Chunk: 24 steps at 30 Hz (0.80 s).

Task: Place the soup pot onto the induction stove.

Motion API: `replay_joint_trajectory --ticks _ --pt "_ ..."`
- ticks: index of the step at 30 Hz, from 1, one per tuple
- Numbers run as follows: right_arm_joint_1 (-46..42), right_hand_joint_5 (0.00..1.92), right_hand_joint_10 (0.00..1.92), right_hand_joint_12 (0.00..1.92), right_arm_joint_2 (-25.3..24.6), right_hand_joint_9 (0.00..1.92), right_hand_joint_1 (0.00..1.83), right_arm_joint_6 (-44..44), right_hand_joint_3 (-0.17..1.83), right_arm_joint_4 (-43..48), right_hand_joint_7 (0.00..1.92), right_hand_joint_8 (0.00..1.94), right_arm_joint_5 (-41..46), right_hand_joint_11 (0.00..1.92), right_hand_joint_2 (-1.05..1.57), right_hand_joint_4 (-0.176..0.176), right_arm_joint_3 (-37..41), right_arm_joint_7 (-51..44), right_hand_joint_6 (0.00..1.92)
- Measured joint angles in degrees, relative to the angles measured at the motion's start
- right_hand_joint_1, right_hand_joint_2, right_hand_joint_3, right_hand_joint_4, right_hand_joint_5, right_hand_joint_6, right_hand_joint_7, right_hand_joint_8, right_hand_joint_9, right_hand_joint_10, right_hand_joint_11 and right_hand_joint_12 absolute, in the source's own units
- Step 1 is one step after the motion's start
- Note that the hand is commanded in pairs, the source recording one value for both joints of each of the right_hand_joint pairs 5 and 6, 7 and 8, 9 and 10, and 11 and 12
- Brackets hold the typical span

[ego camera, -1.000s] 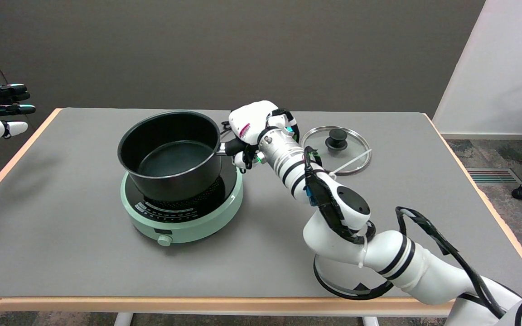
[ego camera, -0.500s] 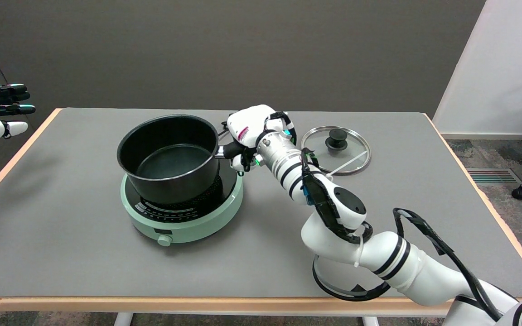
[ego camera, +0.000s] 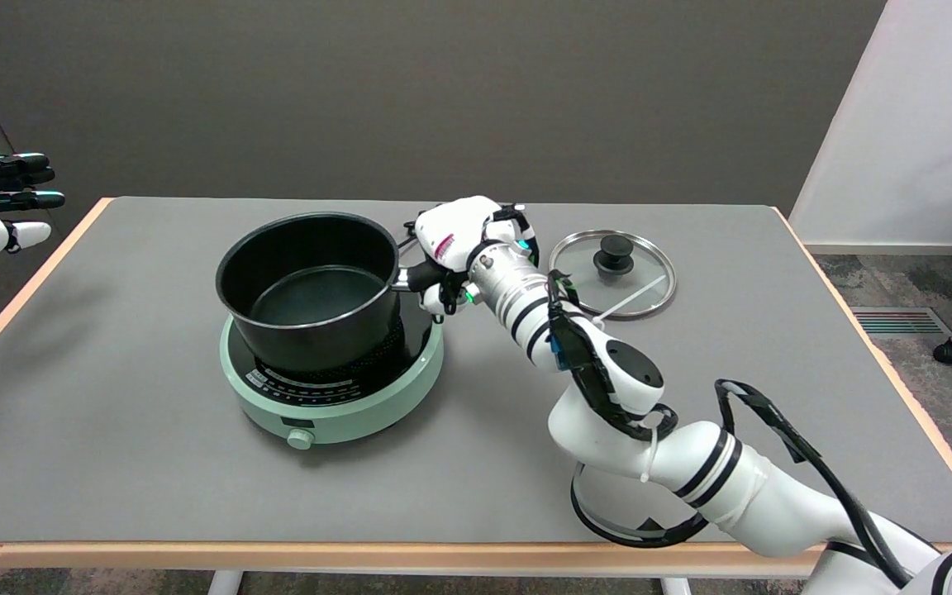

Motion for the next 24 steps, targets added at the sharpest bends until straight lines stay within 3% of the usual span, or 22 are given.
replay_joint_trajectory --ticks 12,24 --pt "-0.3 1.54 1.54 1.54 -0.3 1.54 0.9 1.1 0.63 -1.4 1.54 1.54 -0.4 1.54 1.38 -0.093 0.7 0.4 1.54" --pt "-1.1 1.39 1.39 1.39 -0.4 1.39 0.9 1.6 0.72 -1.6 1.39 1.39 -2.0 1.39 1.28 -0.087 0.9 0.6 1.39"
